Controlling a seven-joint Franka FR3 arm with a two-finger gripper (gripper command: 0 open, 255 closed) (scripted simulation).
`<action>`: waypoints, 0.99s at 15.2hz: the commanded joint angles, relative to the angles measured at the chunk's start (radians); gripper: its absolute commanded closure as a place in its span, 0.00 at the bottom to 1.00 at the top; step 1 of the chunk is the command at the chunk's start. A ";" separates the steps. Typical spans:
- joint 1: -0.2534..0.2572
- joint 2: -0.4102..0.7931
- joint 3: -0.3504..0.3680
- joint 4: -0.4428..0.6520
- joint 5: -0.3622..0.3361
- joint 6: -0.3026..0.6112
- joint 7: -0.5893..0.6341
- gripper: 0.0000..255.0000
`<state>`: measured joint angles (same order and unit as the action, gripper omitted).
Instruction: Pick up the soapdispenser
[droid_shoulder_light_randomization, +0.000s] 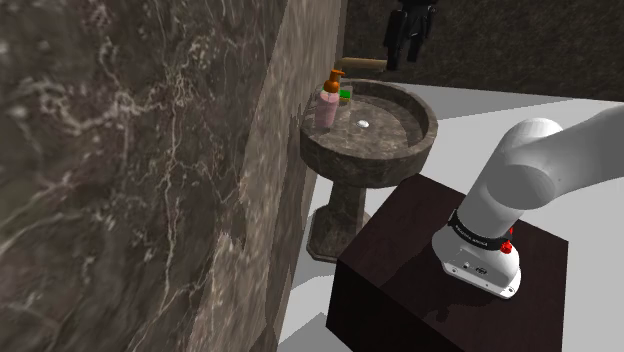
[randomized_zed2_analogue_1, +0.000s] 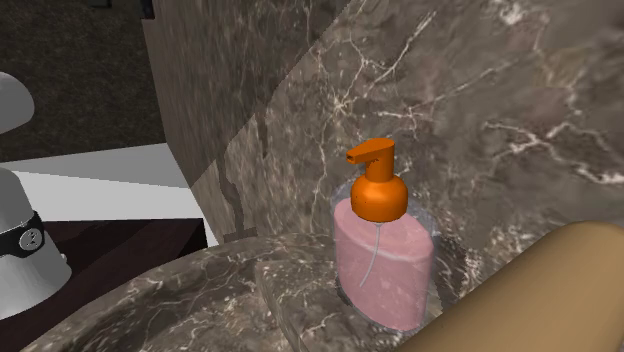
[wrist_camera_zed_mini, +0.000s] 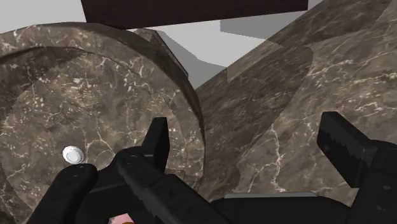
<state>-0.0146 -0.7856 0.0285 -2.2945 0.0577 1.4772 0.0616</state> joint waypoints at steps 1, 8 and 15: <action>0.000 0.000 0.000 0.000 0.000 0.000 0.000 0.00; -0.021 0.188 -0.083 0.034 -0.037 0.179 -0.104 0.00; -0.032 0.411 -0.159 0.134 -0.034 0.325 -0.207 0.00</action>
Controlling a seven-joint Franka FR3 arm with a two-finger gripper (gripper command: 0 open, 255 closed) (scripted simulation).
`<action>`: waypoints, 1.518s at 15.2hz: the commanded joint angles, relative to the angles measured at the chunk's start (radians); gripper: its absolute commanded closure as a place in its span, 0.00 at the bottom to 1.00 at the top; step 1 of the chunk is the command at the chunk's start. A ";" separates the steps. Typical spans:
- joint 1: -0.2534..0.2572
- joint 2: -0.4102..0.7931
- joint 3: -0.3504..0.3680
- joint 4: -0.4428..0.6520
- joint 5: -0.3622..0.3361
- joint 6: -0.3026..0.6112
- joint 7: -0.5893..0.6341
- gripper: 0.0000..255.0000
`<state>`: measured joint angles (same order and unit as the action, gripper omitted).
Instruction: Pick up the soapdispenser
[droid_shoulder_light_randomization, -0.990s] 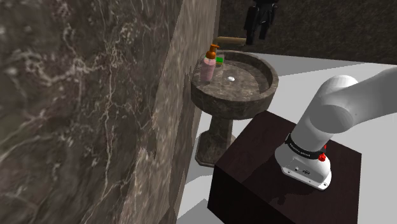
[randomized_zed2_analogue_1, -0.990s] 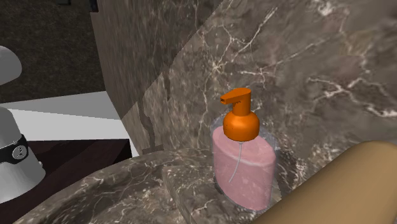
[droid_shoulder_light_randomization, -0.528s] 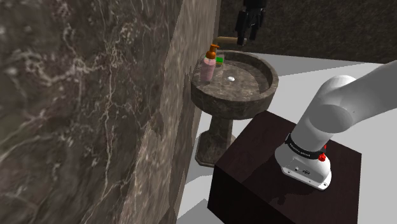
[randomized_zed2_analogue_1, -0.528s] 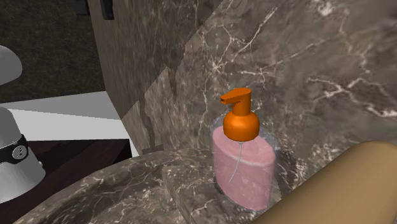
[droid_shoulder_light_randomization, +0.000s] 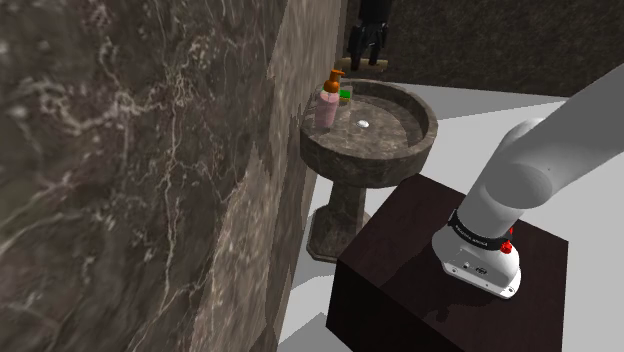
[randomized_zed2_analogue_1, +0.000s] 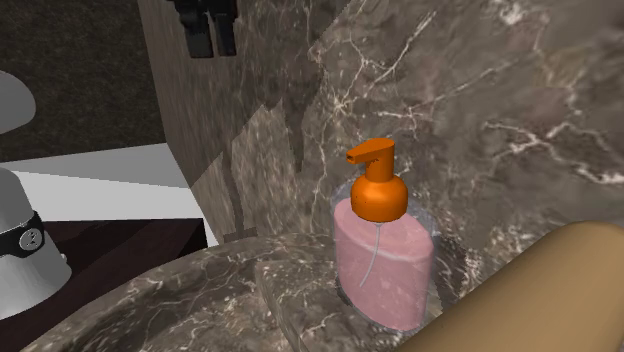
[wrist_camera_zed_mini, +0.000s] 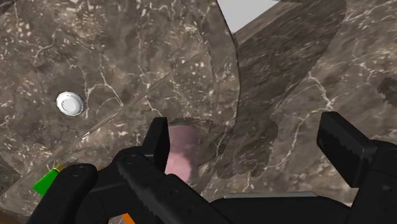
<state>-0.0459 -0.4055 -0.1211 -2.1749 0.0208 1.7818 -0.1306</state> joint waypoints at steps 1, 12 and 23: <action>-0.002 0.064 -0.020 0.035 0.007 0.037 -0.030 0.00; -0.031 0.462 -0.103 0.344 0.112 0.144 -0.204 0.00; -0.056 0.621 -0.109 0.417 0.172 0.231 -0.270 0.00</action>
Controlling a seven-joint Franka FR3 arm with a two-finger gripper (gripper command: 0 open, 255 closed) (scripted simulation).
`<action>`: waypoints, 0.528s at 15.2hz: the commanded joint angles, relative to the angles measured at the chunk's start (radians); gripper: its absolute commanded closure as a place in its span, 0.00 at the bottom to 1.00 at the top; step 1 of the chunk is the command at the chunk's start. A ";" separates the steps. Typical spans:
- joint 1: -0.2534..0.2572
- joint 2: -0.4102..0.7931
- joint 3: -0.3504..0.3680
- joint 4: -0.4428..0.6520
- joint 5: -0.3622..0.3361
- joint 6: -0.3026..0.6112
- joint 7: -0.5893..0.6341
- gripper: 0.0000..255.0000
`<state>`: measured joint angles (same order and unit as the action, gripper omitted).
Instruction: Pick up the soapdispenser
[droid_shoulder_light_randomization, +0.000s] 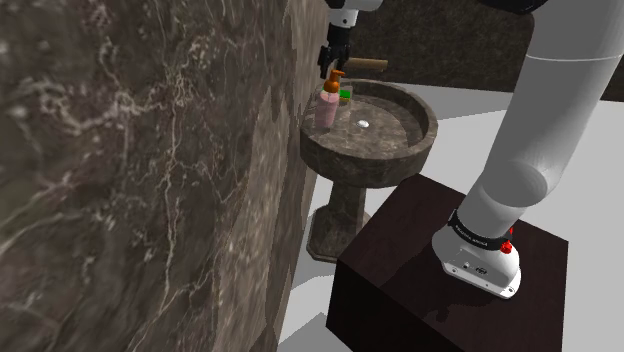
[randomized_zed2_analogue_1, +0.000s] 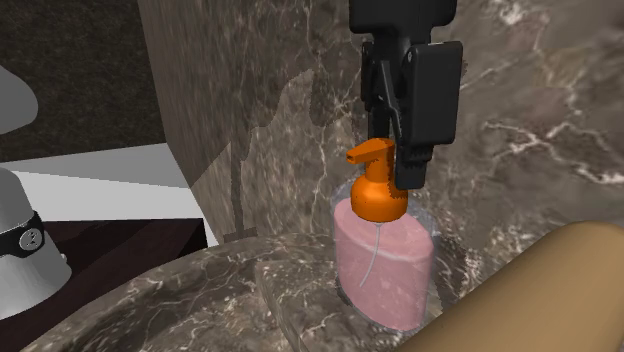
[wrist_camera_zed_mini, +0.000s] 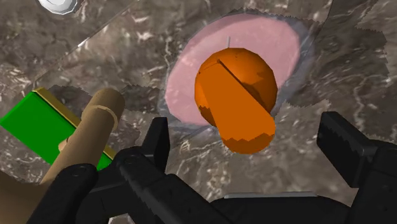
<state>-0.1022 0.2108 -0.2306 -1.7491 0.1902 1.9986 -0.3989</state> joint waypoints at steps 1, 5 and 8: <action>0.000 0.006 0.001 -0.014 0.003 0.021 -0.004 0.00; -0.001 0.008 0.001 -0.011 0.003 0.019 -0.004 1.00; -0.001 0.008 0.001 -0.011 0.004 0.019 -0.004 1.00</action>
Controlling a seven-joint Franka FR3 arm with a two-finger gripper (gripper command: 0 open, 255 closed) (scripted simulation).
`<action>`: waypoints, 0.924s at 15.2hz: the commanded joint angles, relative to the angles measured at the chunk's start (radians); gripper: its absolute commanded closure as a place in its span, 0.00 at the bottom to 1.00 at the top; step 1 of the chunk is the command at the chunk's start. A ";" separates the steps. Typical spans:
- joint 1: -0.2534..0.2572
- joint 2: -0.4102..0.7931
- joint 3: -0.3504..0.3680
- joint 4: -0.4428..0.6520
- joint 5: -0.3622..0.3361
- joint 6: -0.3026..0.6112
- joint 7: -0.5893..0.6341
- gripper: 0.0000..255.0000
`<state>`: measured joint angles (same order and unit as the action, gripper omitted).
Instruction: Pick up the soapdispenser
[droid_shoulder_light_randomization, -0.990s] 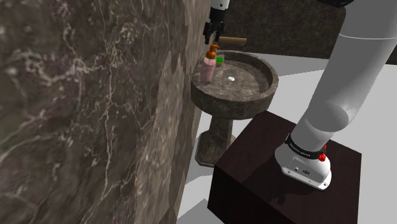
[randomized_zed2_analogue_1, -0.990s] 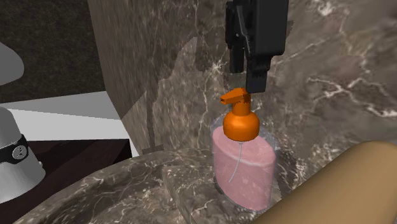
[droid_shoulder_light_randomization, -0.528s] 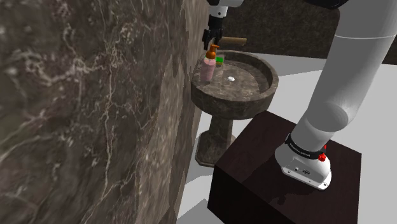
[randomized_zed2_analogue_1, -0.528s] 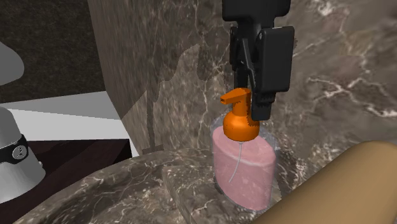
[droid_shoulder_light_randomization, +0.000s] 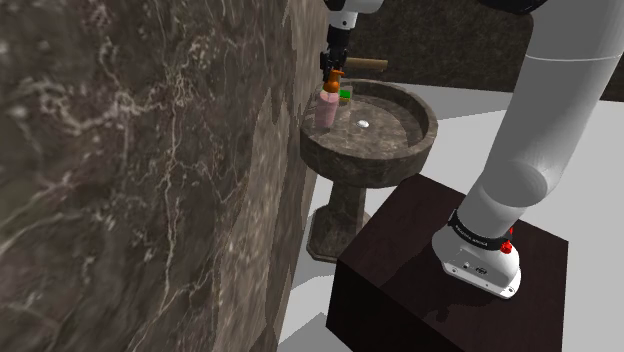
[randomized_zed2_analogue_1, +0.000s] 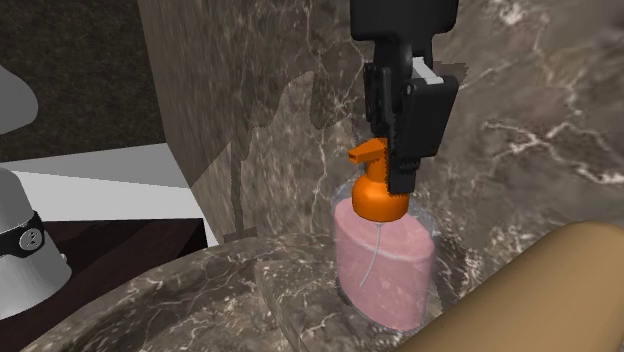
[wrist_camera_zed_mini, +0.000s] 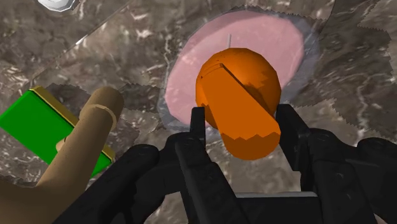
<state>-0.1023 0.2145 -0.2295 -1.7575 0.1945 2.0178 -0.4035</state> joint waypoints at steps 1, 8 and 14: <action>-0.001 0.004 -0.001 -0.004 -0.001 0.000 -0.001 1.00; 0.000 -0.009 -0.002 0.032 -0.008 -0.047 0.010 1.00; -0.001 -0.020 -0.004 0.098 -0.015 -0.123 0.022 1.00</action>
<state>-0.1035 0.1970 -0.2332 -1.6706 0.1808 1.9081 -0.3844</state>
